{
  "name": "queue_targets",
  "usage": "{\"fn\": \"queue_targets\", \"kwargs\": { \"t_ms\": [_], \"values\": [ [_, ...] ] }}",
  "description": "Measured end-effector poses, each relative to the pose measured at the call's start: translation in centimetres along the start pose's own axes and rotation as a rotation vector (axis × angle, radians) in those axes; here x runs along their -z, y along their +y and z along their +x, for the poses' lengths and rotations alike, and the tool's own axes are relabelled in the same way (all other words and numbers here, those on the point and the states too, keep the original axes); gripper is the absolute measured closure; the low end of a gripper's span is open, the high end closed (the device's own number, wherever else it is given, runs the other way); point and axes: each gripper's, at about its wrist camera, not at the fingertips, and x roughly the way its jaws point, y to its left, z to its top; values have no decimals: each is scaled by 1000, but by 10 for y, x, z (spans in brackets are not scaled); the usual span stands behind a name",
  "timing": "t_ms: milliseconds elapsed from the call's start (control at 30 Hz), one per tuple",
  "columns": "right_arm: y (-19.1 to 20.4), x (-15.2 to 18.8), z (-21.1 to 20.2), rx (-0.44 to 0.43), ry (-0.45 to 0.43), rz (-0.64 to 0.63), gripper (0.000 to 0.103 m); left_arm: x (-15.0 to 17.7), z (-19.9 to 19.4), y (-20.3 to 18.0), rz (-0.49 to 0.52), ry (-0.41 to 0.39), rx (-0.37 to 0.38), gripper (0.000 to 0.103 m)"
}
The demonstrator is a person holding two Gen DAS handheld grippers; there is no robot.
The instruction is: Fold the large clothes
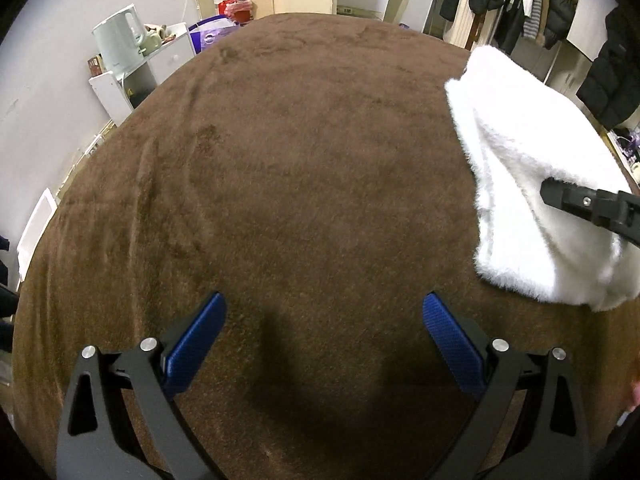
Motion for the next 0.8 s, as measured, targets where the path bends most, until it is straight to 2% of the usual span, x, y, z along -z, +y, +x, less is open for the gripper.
{"fn": "queue_targets", "kwargs": {
  "t_ms": [33, 100, 133, 200, 400, 533, 700, 800],
  "values": [
    [0, -2, -1, -21, 11, -2, 57, -1, -1, 0, 0, -3, -2, 7],
    [-2, -2, -17, -83, 15, -1, 42, -3, -5, -1, 0, -13, 3, 7],
    [0, -2, -29, -82, -3, -6, 36, -5, -8, -2, 2, -20, 8, 7],
    [-6, 1, -59, -61, -52, -19, 30, -10, -19, -7, 17, -54, 14, 7],
    [-50, 11, -104, 57, -85, 37, 19, -36, -58, -41, 107, -141, 91, 7],
    [-88, 19, -110, 98, -62, 111, 19, -51, -73, -81, 197, -172, 137, 7],
    [-112, 29, -110, 111, -54, 150, 19, -59, -64, -126, 302, -180, 104, 7],
    [-118, 29, -102, 119, -52, 157, 19, -60, -47, -134, 318, -161, 57, 7]
  ]
}}
